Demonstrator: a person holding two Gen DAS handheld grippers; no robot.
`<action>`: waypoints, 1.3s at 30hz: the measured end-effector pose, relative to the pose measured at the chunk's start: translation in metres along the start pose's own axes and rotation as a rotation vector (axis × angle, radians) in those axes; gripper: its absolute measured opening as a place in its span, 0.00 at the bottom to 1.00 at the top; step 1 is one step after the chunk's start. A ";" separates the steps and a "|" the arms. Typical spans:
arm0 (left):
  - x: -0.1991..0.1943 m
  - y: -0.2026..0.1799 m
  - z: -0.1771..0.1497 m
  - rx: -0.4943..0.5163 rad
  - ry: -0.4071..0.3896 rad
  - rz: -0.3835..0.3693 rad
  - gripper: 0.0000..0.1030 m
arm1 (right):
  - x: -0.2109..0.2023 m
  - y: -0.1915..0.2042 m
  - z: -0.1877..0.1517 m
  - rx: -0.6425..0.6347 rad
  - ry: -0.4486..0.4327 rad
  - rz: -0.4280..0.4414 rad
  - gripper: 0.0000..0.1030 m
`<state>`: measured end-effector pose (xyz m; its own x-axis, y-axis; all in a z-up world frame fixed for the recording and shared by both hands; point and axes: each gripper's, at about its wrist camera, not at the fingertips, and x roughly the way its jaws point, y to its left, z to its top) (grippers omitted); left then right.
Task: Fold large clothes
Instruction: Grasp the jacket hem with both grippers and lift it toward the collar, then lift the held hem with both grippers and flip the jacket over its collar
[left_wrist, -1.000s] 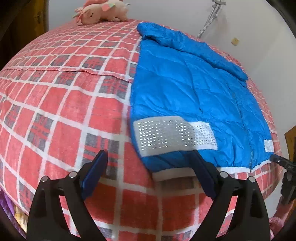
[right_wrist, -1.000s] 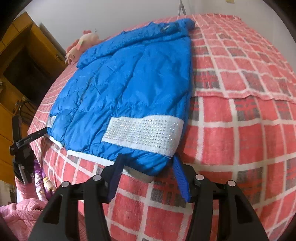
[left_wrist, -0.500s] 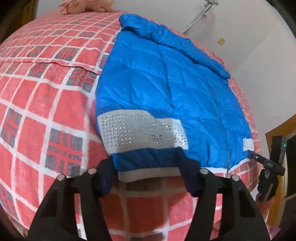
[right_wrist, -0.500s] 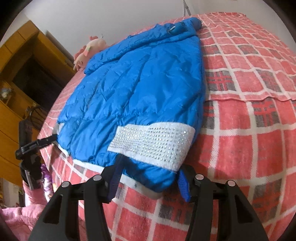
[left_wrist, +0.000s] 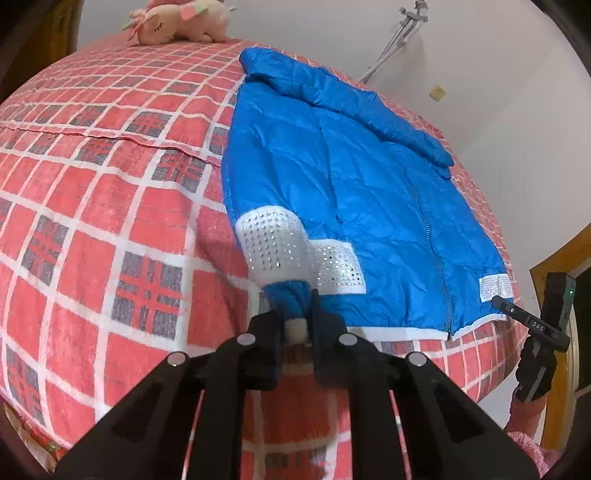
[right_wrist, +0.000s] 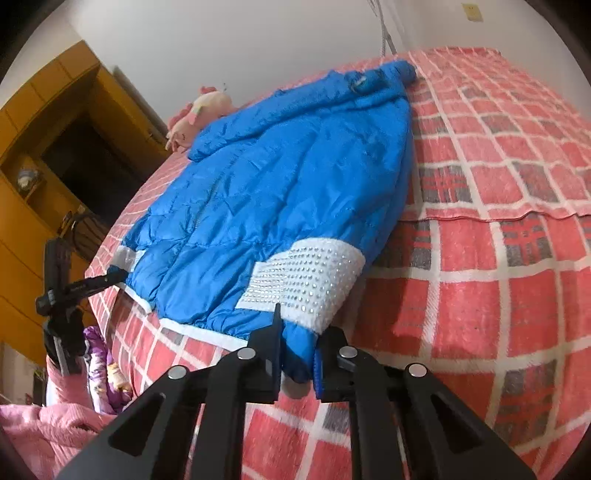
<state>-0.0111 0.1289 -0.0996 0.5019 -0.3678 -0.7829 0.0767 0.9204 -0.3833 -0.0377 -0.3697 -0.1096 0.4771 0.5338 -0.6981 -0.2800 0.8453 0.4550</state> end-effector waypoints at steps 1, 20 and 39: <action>-0.003 -0.001 -0.002 0.004 -0.002 -0.003 0.09 | -0.002 0.000 -0.002 -0.005 0.000 0.002 0.12; -0.006 0.009 -0.026 0.044 -0.024 -0.015 0.10 | -0.009 0.001 -0.027 -0.014 0.031 0.002 0.12; -0.046 -0.029 0.029 0.116 -0.180 -0.142 0.09 | -0.058 0.027 0.036 -0.092 -0.136 0.070 0.11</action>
<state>-0.0115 0.1227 -0.0385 0.6238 -0.4743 -0.6212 0.2500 0.8742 -0.4164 -0.0427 -0.3788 -0.0375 0.5603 0.5887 -0.5826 -0.3885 0.8081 0.4429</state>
